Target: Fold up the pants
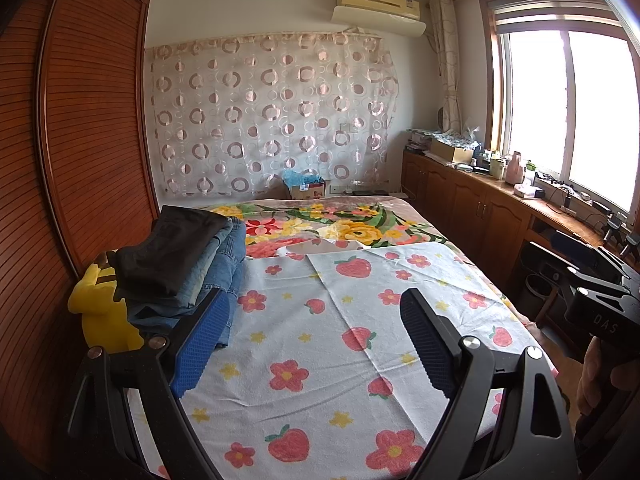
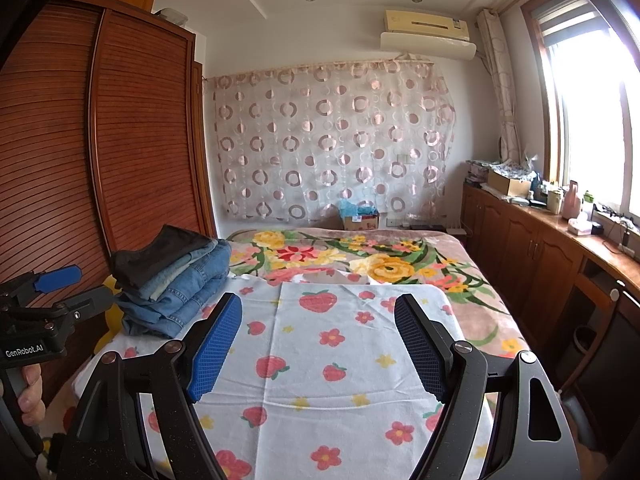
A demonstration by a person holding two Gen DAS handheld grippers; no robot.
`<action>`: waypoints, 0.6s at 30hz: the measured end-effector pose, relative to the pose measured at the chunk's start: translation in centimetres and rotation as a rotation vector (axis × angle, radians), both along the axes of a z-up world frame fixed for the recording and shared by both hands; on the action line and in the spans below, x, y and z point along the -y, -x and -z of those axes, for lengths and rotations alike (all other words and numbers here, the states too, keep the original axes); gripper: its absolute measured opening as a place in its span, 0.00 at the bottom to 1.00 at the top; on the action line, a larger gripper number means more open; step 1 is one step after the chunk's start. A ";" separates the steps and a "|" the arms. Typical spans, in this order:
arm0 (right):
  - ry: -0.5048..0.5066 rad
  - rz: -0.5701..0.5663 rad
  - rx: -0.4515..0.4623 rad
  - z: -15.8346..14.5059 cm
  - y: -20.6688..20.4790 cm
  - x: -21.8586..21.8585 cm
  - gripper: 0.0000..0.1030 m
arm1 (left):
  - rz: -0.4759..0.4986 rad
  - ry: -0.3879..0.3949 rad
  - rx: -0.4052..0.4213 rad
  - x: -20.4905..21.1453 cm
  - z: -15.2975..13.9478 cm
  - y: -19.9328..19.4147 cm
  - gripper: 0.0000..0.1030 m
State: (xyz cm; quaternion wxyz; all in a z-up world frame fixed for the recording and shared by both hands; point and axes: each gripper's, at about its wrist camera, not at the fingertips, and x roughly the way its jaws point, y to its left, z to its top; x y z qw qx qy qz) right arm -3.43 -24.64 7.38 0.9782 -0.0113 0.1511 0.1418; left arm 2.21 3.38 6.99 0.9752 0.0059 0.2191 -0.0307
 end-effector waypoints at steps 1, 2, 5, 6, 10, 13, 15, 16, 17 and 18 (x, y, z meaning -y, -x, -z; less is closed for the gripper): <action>0.000 0.001 0.000 0.0 0.0 0.0 0.78 | -0.001 0.000 0.000 0.1 0.0 0.0 0.85; -0.001 0.001 0.000 0.0 0.0 0.0 0.78 | 0.000 0.001 0.000 0.0 0.0 0.0 0.85; 0.000 0.001 0.001 0.0 0.0 0.0 0.78 | -0.001 0.001 0.000 0.1 0.0 0.0 0.85; 0.000 -0.001 0.001 0.0 -0.1 0.0 0.78 | 0.000 0.001 -0.001 0.1 0.0 0.0 0.85; 0.000 0.001 0.000 0.0 0.0 0.0 0.78 | 0.000 0.000 0.000 0.0 -0.1 0.0 0.85; -0.001 0.000 0.000 0.0 0.0 0.0 0.78 | 0.000 0.001 0.000 0.0 -0.1 0.0 0.85; -0.001 0.000 0.001 0.0 0.0 0.0 0.78 | 0.000 0.001 -0.001 0.1 -0.1 0.0 0.85; -0.001 0.000 0.001 0.1 0.0 0.0 0.78 | 0.000 0.000 0.000 0.2 -0.1 0.0 0.85; -0.001 0.000 0.001 0.1 0.0 0.0 0.78 | -0.001 0.000 0.000 0.1 -0.1 0.0 0.85; -0.002 0.000 0.001 0.1 0.0 0.0 0.78 | 0.000 0.001 -0.001 0.1 -0.1 0.0 0.85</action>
